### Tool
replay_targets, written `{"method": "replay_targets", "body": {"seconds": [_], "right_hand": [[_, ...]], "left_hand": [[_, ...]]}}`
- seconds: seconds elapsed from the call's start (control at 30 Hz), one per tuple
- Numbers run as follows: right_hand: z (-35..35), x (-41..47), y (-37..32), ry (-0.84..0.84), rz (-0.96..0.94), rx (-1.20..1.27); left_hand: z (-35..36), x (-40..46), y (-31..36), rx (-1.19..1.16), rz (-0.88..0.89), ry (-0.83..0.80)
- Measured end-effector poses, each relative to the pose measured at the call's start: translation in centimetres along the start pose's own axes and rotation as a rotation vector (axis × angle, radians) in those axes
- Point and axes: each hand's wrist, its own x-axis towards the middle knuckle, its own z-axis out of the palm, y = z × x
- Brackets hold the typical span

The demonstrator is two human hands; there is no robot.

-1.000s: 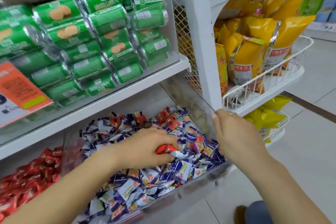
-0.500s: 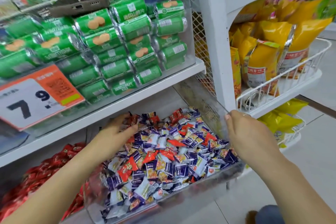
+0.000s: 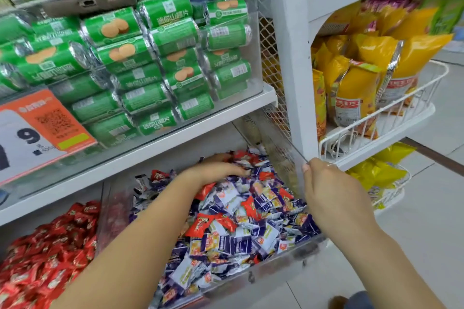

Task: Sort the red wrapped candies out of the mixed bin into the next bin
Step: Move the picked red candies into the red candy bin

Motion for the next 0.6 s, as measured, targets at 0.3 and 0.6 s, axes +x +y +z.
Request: {"method": "replay_targets", "body": {"seconds": [0.3,0.6], "right_hand": [[0.0,0.0,0.6,-0.023,-0.026,0.022],[0.0,0.1,0.9,-0.045,-0.037,0.049]], "left_hand": [[-2.5,-4.4,2.8,0.342,0.157,-0.278],[1.9,5.6,4.8,0.237,0.069,0.056]]}}
